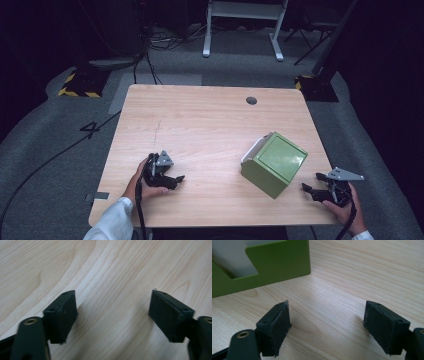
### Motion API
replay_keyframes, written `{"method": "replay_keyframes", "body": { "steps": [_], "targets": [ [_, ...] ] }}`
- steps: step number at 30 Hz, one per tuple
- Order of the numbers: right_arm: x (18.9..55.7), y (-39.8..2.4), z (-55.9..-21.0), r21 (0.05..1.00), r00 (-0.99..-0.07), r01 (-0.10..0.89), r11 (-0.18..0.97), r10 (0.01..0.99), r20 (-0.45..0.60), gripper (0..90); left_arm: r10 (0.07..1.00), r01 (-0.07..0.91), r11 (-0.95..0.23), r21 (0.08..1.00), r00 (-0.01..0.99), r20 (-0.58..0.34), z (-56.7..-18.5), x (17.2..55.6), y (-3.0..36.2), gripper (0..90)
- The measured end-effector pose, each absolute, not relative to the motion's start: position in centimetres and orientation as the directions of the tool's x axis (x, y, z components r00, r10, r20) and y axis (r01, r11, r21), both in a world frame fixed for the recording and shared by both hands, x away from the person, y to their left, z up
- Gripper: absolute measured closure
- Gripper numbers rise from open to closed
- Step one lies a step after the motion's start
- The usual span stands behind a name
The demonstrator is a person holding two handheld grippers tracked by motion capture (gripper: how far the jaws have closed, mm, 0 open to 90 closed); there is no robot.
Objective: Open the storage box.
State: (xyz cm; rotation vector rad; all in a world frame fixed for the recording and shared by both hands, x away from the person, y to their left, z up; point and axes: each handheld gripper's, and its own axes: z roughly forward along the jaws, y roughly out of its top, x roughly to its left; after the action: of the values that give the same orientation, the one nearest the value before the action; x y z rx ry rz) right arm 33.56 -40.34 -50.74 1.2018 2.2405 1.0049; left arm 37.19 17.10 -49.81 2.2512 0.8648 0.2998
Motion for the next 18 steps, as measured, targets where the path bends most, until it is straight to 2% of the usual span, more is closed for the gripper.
{"method": "replay_keyframes", "body": {
  "steps": [14,18],
  "targets": [
    [33.3,-40.4,-50.8,0.752,-0.566,0.537,0.381,0.824,-0.013,21.7,0.591,0.42,-0.5,0.758,0.805,-0.056,-47.1,40.4,11.9,27.6],
    [33.3,-40.4,-50.7,0.752,-0.566,0.537,0.381,0.824,-0.013,21.7,0.561,0.388,-0.496,0.777,0.826,-0.055,-46.0,41.6,9.4,28.7]
  ]
}}
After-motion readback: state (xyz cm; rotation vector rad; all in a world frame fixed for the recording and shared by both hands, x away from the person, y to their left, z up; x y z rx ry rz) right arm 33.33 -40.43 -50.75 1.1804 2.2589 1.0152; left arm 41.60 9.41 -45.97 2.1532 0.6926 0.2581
